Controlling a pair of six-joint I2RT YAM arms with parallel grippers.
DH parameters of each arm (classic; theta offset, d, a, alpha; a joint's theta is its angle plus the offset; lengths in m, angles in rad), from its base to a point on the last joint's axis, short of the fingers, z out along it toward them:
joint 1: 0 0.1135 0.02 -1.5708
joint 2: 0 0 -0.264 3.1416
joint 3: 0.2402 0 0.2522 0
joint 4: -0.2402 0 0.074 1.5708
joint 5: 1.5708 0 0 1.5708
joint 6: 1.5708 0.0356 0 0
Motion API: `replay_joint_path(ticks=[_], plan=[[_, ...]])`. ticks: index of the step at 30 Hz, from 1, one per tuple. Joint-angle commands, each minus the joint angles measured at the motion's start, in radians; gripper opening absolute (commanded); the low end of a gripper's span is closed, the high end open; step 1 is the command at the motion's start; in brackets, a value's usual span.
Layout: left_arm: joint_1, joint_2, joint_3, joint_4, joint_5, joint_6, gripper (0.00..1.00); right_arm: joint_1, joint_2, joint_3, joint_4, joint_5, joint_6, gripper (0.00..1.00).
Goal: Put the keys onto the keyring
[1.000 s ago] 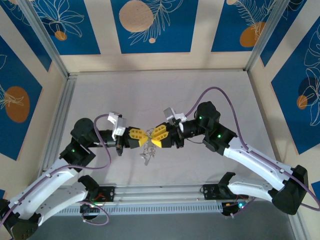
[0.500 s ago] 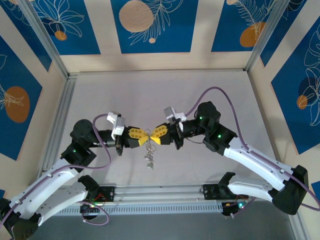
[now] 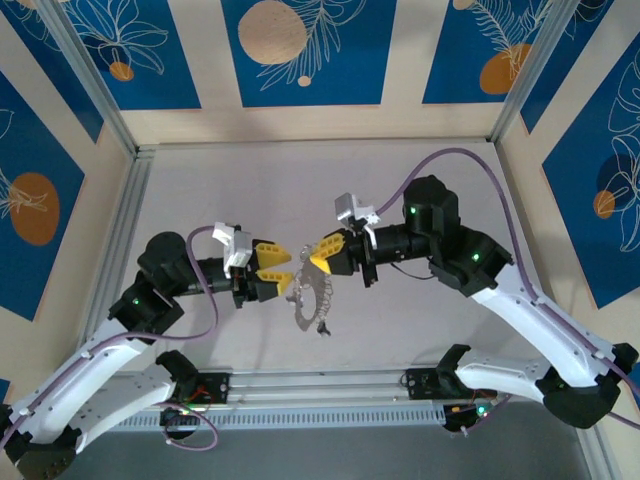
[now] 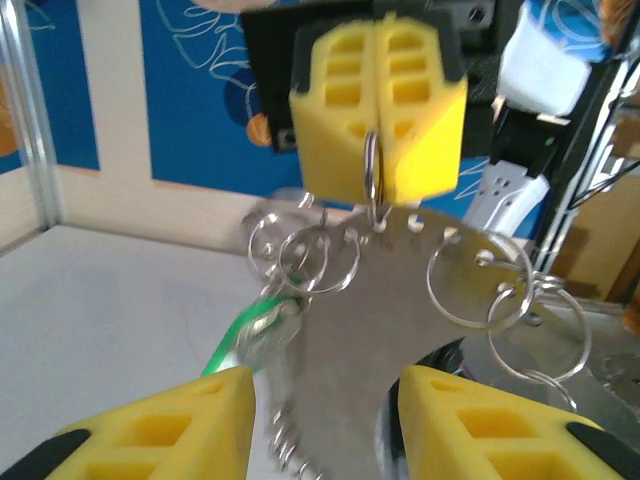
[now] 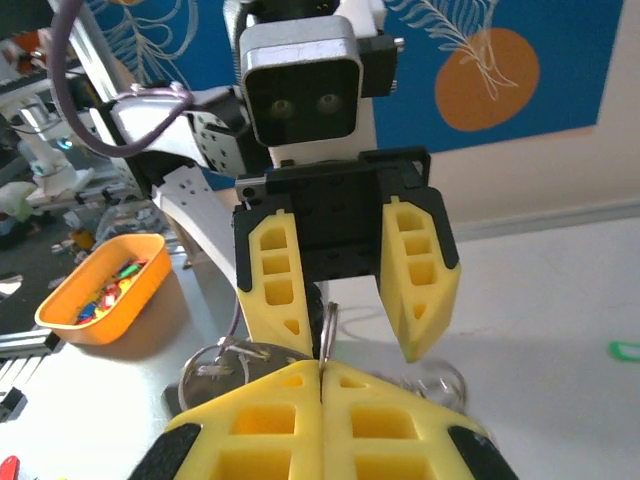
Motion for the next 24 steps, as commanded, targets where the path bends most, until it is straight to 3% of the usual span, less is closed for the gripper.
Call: replay_joint_path(ticks=[1,7,24], plan=[[-0.002,-0.018,0.060,-0.126,-0.060,0.076,0.42,0.015,0.053,0.087,-0.267,0.117,-0.076,0.00],[-0.002,-0.029,0.109,-0.203,-0.036,0.121,0.34,0.070,0.143,0.228,-0.455,0.221,-0.103,0.00],[-0.002,0.067,0.174,-0.283,0.071,0.156,0.32,0.127,0.318,0.436,-0.709,0.228,-0.159,0.00]])
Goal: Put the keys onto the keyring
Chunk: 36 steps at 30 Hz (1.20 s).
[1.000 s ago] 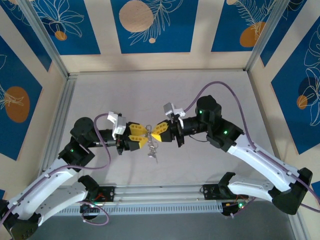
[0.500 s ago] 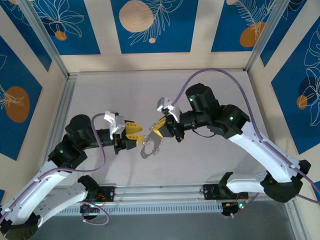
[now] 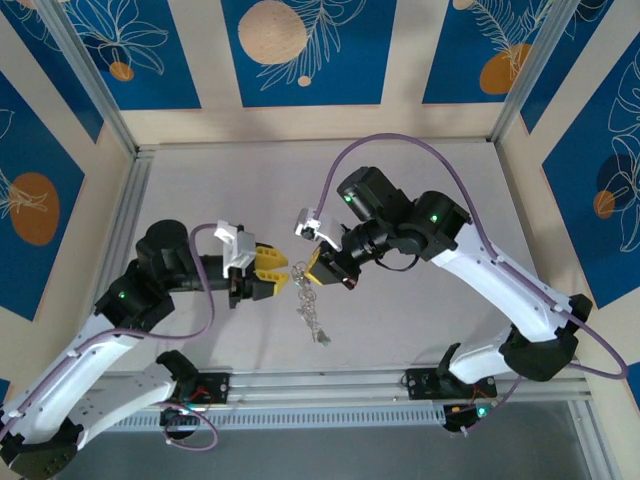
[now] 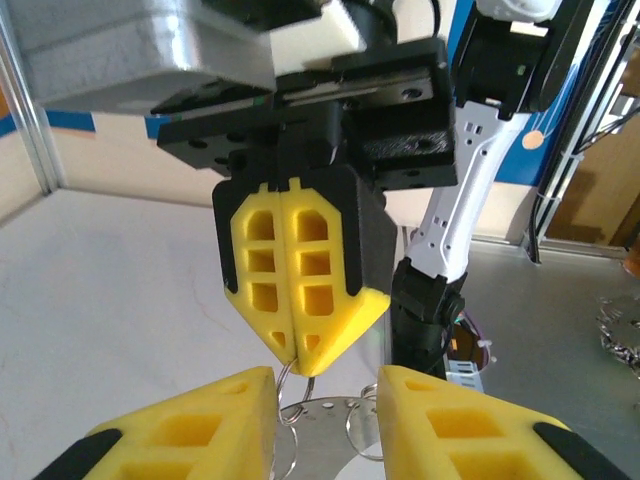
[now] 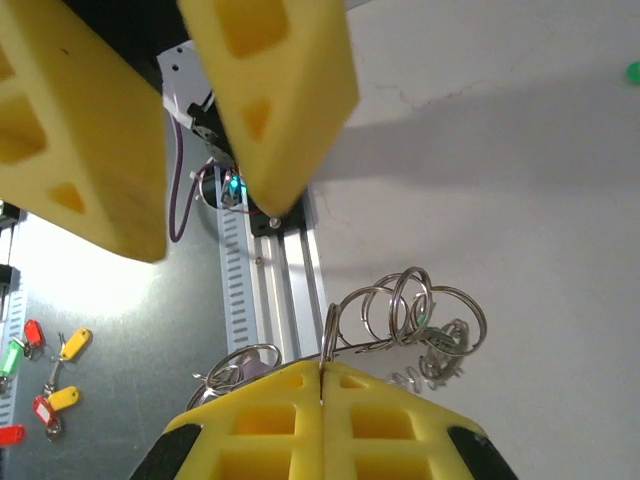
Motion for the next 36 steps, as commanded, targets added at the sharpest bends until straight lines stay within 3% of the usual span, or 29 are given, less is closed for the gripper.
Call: replay_joint_path(ticks=[1,20,33,36], plan=[[-0.001,0.016,0.023,-0.014,0.048,0.008,0.32,0.008,0.001,0.056,-0.050,-0.024,-0.030,0.00],[-0.006,0.094,0.031,-0.045,0.105,0.002,0.30,0.042,0.045,0.094,-0.083,-0.058,-0.086,0.00],[-0.051,0.128,0.025,-0.052,0.170,-0.009,0.15,0.041,0.031,0.098,-0.073,-0.050,-0.091,0.00],[-0.063,0.129,0.024,-0.068,0.164,-0.001,0.07,0.038,0.025,0.093,-0.066,-0.046,-0.089,0.00]])
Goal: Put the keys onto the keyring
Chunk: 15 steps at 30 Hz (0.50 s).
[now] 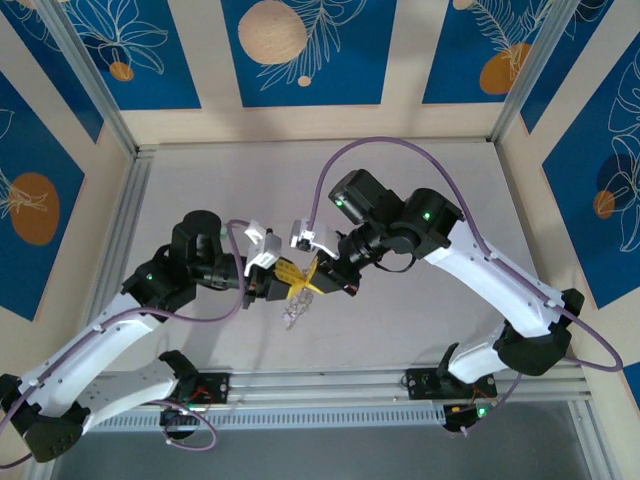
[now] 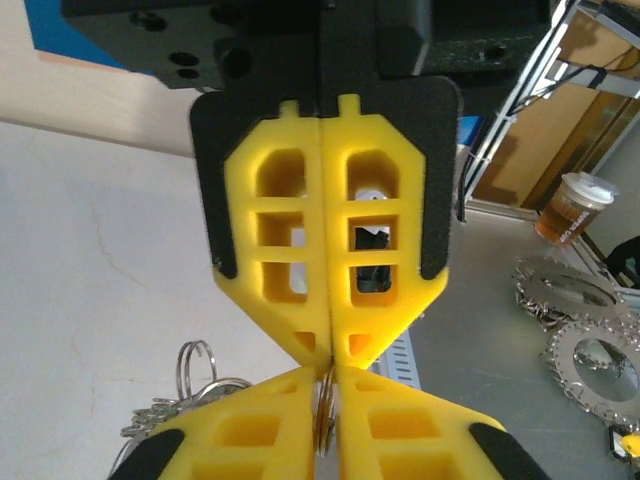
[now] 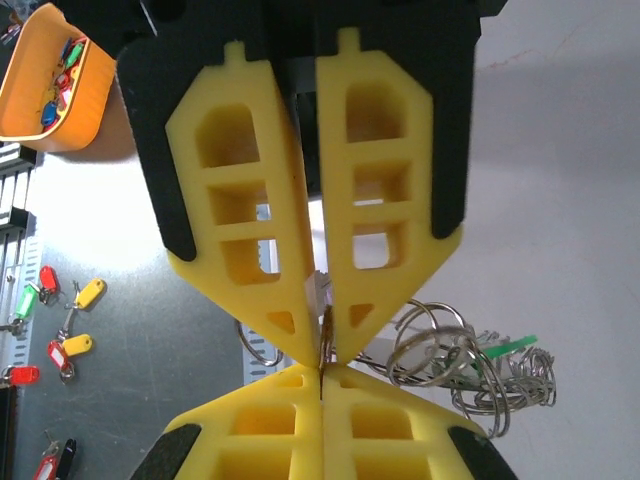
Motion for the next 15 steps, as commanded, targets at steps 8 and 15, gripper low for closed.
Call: replay_joint_path(ticks=[8,15], plan=[[-0.041,-0.012,0.014,-0.025,0.036,0.002,0.00,-0.015,-0.047,0.011,0.075,-0.046,-0.005,0.00],[-0.040,-0.073,-0.016,0.042,-0.029,-0.019,0.00,-0.051,-0.178,-0.166,0.256,-0.082,0.055,0.31]])
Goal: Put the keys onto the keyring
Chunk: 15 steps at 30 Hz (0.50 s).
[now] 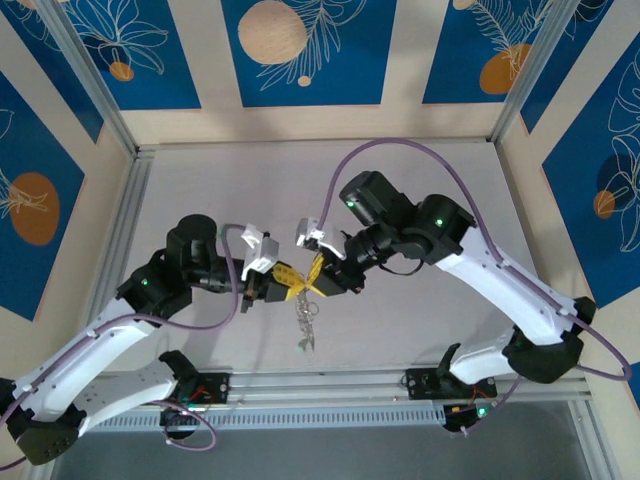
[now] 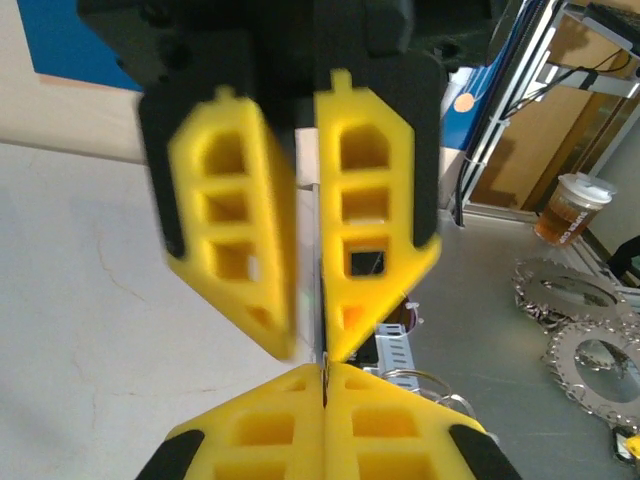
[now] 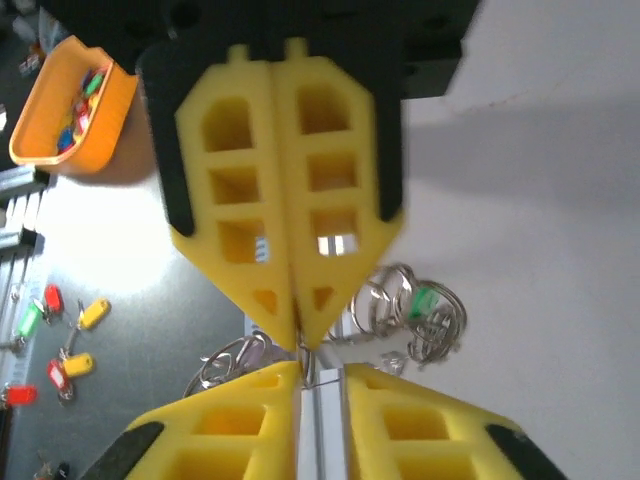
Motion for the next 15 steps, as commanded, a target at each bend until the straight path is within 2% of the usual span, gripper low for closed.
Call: replay_joint_path(ticks=[1,2,4,8,15], plan=[[-0.015,-0.033,-0.017,0.047,-0.001,-0.021,0.00,-0.028,-0.119,-0.111,0.185,-0.047,0.054,0.39],[-0.014,-0.038,-0.024,0.062,-0.001,-0.027,0.00,-0.034,-0.150,-0.151,0.223,-0.058,0.064,0.44],[-0.015,-0.049,-0.038,0.100,0.003,-0.045,0.00,-0.059,-0.216,-0.244,0.313,-0.095,0.097,0.47],[-0.015,-0.069,-0.058,0.160,-0.003,-0.076,0.00,-0.125,-0.308,-0.387,0.462,-0.204,0.156,0.47],[-0.015,-0.100,-0.122,0.346,-0.025,-0.180,0.00,-0.125,-0.346,-0.554,0.721,-0.299,0.244,0.45]])
